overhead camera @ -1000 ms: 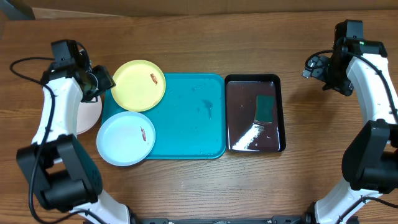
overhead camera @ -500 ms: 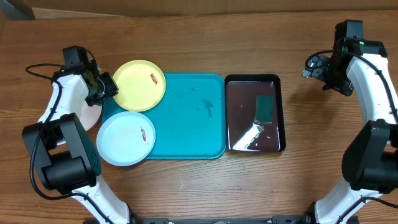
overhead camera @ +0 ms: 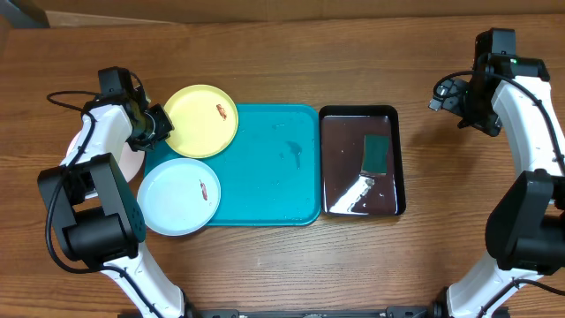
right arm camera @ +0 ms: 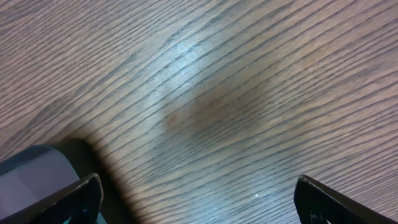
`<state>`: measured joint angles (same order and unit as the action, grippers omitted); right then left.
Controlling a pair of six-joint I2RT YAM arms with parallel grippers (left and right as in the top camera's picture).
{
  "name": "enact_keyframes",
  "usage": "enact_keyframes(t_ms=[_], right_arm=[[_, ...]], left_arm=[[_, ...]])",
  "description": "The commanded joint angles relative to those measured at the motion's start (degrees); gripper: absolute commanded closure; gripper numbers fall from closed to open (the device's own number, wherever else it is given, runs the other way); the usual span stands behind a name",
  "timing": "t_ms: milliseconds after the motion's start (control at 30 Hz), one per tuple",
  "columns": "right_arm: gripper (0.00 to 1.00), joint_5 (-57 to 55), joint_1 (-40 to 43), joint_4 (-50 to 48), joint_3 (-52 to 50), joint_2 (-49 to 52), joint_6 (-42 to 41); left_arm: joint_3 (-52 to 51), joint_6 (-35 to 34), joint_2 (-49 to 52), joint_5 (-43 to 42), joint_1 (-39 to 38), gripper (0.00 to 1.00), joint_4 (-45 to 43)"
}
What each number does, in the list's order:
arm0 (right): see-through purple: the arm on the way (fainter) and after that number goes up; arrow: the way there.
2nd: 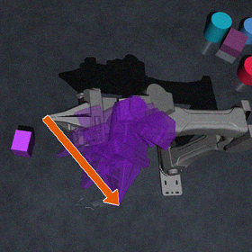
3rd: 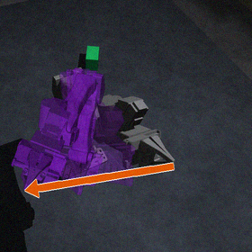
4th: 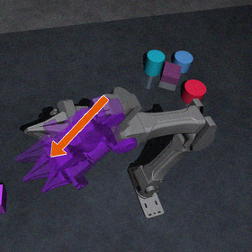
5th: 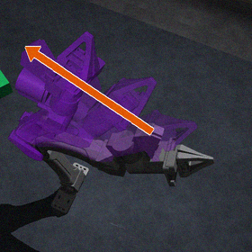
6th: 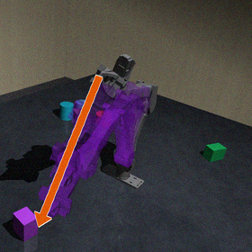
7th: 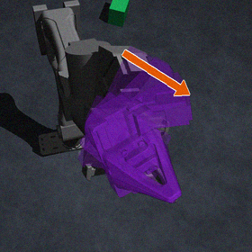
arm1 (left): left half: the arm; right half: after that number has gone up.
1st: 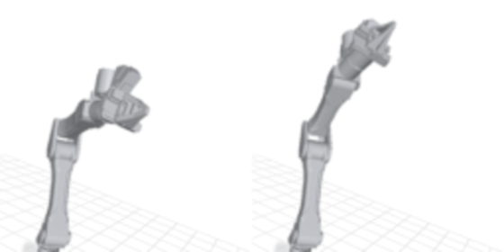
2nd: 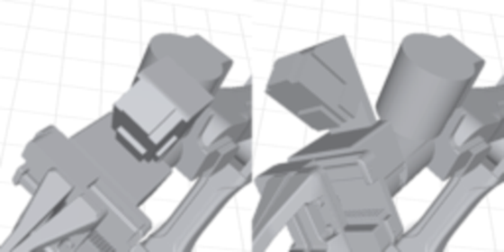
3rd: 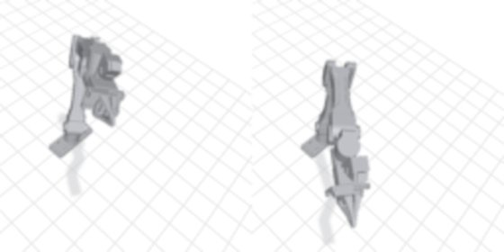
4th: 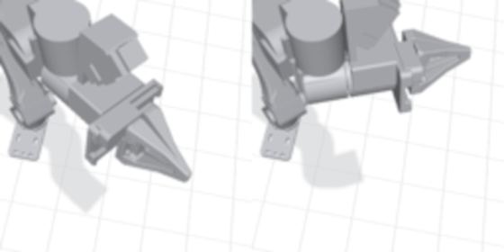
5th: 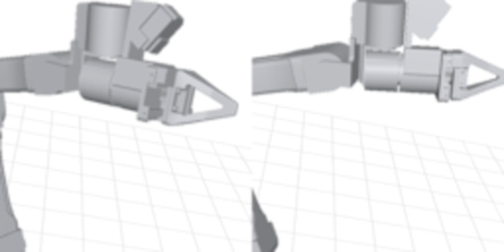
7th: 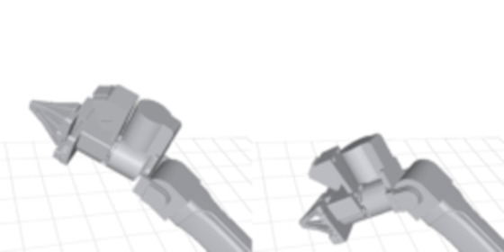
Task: Clean dirty plates on tray and stack at the side
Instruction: 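Release the white plate and move the left gripper to the yellow plate rim, then grip the yellow plate rim and drag it to the teal tray center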
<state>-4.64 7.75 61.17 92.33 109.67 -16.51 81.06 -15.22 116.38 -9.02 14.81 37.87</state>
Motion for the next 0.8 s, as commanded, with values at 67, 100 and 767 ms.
enact_keyframes(t_ms=[67, 100, 767], right_arm=[[0.0, 0.26, -0.07, -0.2, 0.26, -1.01, -0.2], [0.0, 0.26, -0.07, -0.2, 0.26, -1.01, -0.2], [0.0, 0.26, -0.07, -0.2, 0.26, -1.01, -0.2]], left_arm=[[0.63, 0.46, 0.63, -0.98, -0.37, 0.85, 0.09], [0.63, 0.46, 0.63, -1.4, -0.39, 0.88, 0.26], [0.66, 0.46, 0.61, -10.58, -6.88, 0.96, 9.22]])
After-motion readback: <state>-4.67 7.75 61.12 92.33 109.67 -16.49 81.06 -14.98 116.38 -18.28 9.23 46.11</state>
